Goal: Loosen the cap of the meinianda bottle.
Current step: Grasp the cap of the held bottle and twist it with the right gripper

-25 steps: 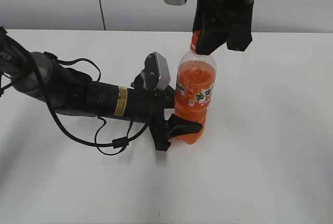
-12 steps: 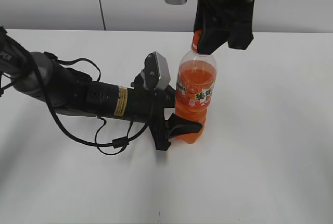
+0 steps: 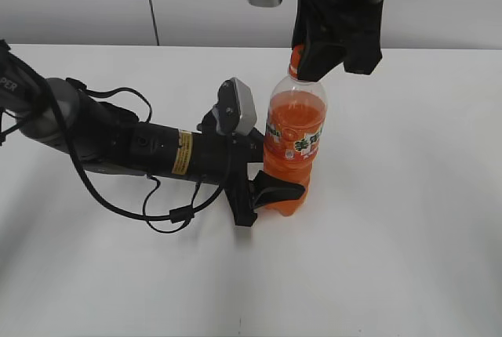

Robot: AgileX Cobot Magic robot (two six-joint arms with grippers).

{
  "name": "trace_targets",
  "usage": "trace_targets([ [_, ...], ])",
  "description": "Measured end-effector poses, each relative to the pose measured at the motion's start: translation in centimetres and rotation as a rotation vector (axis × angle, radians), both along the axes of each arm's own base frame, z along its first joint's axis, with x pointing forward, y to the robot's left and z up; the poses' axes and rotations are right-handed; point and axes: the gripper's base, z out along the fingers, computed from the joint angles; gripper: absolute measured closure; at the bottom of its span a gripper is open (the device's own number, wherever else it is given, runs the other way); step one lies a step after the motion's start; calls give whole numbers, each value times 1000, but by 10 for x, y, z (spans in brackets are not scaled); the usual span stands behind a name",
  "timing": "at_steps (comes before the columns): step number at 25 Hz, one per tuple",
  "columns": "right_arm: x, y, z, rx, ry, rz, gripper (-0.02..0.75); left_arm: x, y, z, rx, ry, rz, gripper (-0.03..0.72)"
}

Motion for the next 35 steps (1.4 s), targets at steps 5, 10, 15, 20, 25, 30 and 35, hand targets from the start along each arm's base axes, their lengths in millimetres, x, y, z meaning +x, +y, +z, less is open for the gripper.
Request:
trace_targets([
  [5, 2, 1, 1, 10, -24, 0, 421, 0, 0, 0, 1, 5, 6, 280],
  [10, 4, 1, 3, 16, -46, 1, 339, 1, 0, 0, 1, 8, 10, 280],
  [15, 4, 1, 4, 17, -48, 1, 330, 1, 0, 0, 1, 8, 10, 280],
  [20, 3, 3, 4, 31, -35, 0, 330, 1, 0, 0, 1, 8, 10, 280],
  [25, -4, 5, 6, 78, 27, -16, 330, 1, 0, 0, 1, 7, 8, 280],
  [30, -7, 5, 24, 145, 21, -83, 330, 1, 0, 0, 1, 7, 8, 280],
  [35, -4, 7, 49, 320, 65, -422, 330, 1, 0, 0, 1, 6, 8, 280],
])
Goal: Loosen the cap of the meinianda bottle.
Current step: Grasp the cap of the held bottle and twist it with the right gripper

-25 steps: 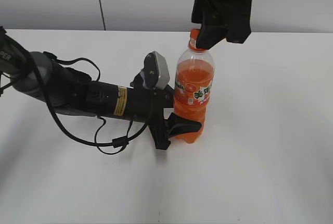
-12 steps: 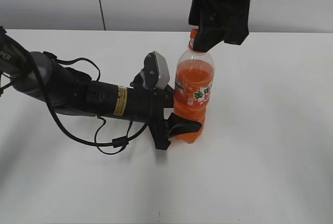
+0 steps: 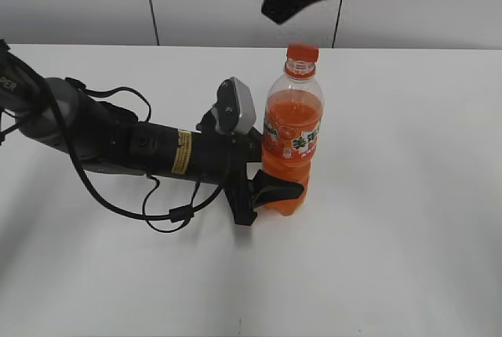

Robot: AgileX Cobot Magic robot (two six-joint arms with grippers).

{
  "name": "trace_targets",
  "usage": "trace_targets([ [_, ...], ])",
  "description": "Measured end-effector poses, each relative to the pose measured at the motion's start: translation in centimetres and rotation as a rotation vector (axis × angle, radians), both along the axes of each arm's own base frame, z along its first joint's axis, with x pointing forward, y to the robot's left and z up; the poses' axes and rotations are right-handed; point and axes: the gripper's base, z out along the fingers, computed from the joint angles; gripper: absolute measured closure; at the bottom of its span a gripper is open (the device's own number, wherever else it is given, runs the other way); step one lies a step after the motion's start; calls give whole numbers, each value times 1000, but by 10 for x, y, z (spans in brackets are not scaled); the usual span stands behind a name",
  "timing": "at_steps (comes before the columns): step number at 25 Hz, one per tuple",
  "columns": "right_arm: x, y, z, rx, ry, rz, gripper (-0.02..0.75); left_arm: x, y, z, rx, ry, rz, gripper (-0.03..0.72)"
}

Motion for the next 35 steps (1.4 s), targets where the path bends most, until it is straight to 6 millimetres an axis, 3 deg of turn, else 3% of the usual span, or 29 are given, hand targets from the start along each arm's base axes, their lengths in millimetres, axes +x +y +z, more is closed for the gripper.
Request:
trace_targets([
  [6, 2, -9, 17, 183, 180, -572, 330, 0, 0, 0, 0, 0, 0, 280],
  [10, 4, -12, 13, 211, 252, -766, 330, 0, 0, 0, 0, 0, 0, 280],
  [19, 15, -3, -8, 188, 316, -820, 330, 0, 0, 0, 0, 0, 0, 280],
  [30, 15, 0, -13, 192, 343, -822, 324, 0, 0, 0, 0, 0, 0, 280],
  [35, 14, -1, -24, 155, 360, -830, 171, 0, 0, 0, 0, 0, 0, 280],
])
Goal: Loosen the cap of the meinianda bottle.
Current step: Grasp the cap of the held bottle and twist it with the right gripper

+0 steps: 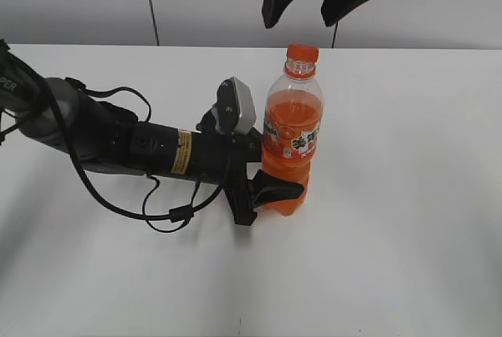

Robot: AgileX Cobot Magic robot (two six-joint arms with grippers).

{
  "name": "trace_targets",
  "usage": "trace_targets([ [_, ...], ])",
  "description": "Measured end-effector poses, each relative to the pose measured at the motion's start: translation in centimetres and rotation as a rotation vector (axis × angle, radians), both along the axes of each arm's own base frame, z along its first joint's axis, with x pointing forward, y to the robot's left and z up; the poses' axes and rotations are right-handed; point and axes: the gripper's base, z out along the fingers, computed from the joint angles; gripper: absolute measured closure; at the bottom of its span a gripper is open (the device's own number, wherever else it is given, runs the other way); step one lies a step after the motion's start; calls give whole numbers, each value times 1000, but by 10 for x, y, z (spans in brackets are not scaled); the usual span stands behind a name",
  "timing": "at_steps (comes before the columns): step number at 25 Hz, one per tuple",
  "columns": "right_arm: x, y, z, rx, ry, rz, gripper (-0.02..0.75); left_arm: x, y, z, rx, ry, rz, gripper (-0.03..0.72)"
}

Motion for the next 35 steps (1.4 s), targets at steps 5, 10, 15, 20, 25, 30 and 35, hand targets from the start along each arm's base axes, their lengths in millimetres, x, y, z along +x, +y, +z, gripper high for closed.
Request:
trace_targets([
  [5, 0, 0, -2, -5, 5, 0, 187, 0, 0, 0, 0, 0, 0, 280],
  [10, -2, -1, -14, -30, 40, 0, 214, 0, 0, 0, 0, 0, 0, 280],
  [15, -4, -1, -21, -29, 69, 0, 215, 0, 0, 0, 0, 0, 0, 280],
  [20, -5, 0, -20, -12, 81, 0, 216, 0, 0, 0, 0, 0, 0, 280],
  [25, -5, 0, -20, -12, 80, 1, 217, 0, 0, 0, 0, 0, 0, 280],
  [30, -5, 0, -20, -12, 81, 0, 223, 0, 0, 0, 0, 0, 0, 280],
  [35, -5, 0, -20, -11, 81, -2, 224, 0, 0, 0, 0, 0, 0, 280],
])
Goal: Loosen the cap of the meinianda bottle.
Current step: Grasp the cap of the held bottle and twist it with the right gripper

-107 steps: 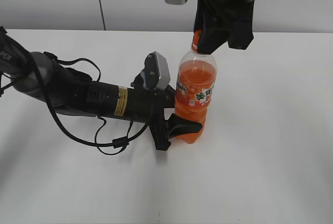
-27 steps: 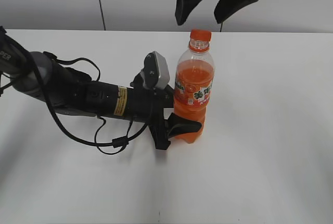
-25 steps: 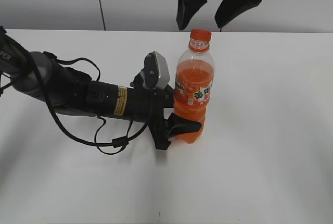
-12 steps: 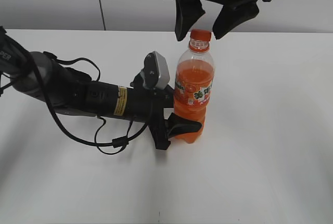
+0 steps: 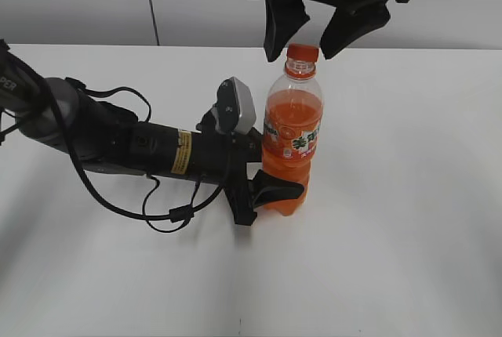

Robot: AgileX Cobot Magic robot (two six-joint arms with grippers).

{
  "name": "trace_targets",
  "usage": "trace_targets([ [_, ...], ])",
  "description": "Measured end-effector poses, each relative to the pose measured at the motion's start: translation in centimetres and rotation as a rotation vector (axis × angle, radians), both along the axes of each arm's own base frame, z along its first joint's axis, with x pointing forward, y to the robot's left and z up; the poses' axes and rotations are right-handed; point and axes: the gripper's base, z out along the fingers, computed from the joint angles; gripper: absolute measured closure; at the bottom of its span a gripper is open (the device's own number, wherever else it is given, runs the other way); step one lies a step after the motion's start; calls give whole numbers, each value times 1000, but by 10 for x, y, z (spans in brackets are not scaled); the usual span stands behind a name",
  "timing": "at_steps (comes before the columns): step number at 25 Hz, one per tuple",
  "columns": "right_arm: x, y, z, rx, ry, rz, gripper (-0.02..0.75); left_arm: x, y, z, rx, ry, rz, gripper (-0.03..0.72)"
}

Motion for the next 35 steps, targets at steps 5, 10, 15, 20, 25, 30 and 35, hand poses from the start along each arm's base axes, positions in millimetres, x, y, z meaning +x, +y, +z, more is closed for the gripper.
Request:
trace_targets([
  [5, 0, 0, 0, 3, 4, -13, 242, 0, 0, 0, 0, 0, 0, 280],
  [10, 0, 0, 0, 4, 4, -15, 350, 0, 0, 0, 0, 0, 0, 280],
  [15, 0, 0, 0, 4, 5, -18, 405, 0, 0, 0, 0, 0, 0, 280],
  [20, 0, -1, 0, -3, 0, -19, 469, 0, 0, 0, 0, 0, 0, 280],
  [25, 1, -2, 0, -16, -9, -20, 469, 0, 0, 0, 0, 0, 0, 280],
  [30, 2, -2, 5, -10, -25, -20, 469, 0, 0, 0, 0, 0, 0, 280],
  [35, 3, -1, 20, 16, -71, -17, 469, 0, 0, 0, 0, 0, 0, 280],
])
